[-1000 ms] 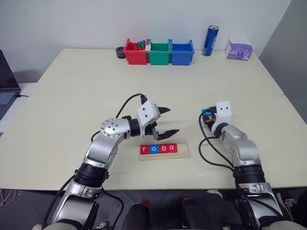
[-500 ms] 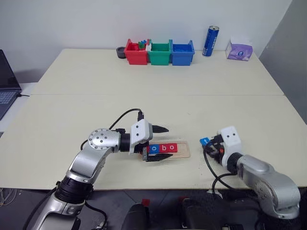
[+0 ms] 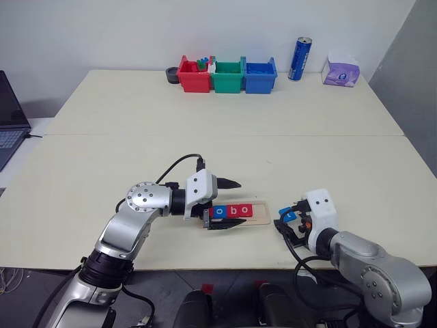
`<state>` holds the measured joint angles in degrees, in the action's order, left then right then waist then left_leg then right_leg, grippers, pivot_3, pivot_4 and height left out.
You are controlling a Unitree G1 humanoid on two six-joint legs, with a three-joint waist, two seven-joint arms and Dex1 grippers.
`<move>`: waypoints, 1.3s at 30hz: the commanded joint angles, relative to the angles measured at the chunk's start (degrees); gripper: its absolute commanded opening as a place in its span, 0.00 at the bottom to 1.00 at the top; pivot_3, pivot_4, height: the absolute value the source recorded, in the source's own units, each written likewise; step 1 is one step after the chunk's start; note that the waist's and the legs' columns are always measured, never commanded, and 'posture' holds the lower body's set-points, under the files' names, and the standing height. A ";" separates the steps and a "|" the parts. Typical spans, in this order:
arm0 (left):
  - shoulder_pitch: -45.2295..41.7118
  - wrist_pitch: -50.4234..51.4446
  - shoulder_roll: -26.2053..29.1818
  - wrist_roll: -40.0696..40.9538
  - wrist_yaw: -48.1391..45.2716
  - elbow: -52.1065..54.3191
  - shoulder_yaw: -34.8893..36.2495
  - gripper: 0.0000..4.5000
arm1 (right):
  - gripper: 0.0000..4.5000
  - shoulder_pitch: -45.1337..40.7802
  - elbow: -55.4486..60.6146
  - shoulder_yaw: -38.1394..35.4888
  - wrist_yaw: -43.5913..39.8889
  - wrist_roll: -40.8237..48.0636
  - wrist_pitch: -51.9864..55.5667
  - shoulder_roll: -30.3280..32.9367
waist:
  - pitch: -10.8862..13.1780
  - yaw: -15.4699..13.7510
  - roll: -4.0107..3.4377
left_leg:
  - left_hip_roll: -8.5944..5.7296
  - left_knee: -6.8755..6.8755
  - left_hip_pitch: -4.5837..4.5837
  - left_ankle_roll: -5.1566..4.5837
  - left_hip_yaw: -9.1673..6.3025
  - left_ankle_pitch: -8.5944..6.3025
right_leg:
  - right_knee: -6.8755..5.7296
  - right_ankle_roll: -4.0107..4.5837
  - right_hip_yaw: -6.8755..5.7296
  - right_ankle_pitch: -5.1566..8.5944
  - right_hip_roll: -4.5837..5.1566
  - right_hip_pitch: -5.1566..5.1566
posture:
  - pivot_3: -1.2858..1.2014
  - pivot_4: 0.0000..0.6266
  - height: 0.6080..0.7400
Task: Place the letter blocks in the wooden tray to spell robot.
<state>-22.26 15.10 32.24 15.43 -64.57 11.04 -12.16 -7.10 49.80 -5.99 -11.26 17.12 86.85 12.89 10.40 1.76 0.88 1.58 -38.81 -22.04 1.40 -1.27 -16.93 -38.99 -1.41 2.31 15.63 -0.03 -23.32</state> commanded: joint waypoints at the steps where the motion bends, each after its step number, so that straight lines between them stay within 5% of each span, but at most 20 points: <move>1: -0.54 -1.62 -0.09 0.29 -0.10 0.30 0.04 1.00 | 0.99 -4.17 2.12 -4.95 -3.30 1.45 -6.21 3.39 | 0.00 0.00 0.00 | 0.00 -0.01 0.00 0.00 0.01 0.00 | 0.01 0.00 -0.01 0.00 0.00 0.00 | 0.52 0.24 1.00; 11: -2.05 -2.44 -1.38 0.62 -0.93 -1.61 -0.56 1.00 | 0.99 -0.69 -22.79 -2.65 -44.06 6.58 -55.73 20.91 | 0.05 0.01 0.08 | 0.01 0.03 -0.01 -0.03 0.02 -0.02 | 0.10 0.09 -0.05 -0.05 -0.03 0.02 | 0.52 0.24 1.00; 16: -3.30 -2.43 -1.68 0.56 -0.64 -2.32 -0.24 1.00 | 0.99 -3.37 -36.79 3.24 -54.84 3.66 -71.82 23.44 | 0.06 0.05 0.10 | 0.01 -0.01 0.03 -0.03 0.07 -0.02 | 0.04 0.16 -0.03 -0.09 -0.03 0.03 | 0.52 0.24 1.00; 27: -2.69 -1.22 -0.92 1.15 0.14 -0.49 0.29 1.00 | 0.99 -12.17 -62.82 11.69 -66.14 -3.68 -91.74 25.01 | 0.07 -0.09 0.10 | 0.04 -0.02 0.11 -0.02 0.09 -0.01 | 0.00 0.18 0.00 -0.11 -0.01 0.05 | 0.52 0.24 1.00; 38: -3.36 -0.64 -0.97 1.30 0.52 -0.38 0.20 1.00 | 0.99 -14.79 -71.77 14.19 -66.46 -6.27 -96.10 24.10 | 0.07 -0.10 0.10 | 0.05 -0.05 0.14 -0.01 0.09 0.00 | -0.04 0.21 0.04 -0.12 0.03 0.07 | 0.52 0.24 1.00; 39: -3.41 -0.65 -0.99 1.31 0.51 -0.40 0.19 1.00 | 0.91 -15.02 -72.14 14.09 -66.14 -6.23 -95.87 23.89 | 0.07 -0.11 0.10 | 0.05 -0.06 0.14 -0.01 0.07 0.00 | -0.04 0.21 0.04 -0.12 0.03 0.09 | 0.52 0.24 1.00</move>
<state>-24.86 14.62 31.20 15.70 -64.29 8.69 -12.87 -21.48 -21.61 8.14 -77.74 11.45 -8.73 36.89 10.46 1.65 0.98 1.64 -38.89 -21.90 1.39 -1.21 -16.94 -39.03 -1.20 2.35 15.51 0.00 -23.22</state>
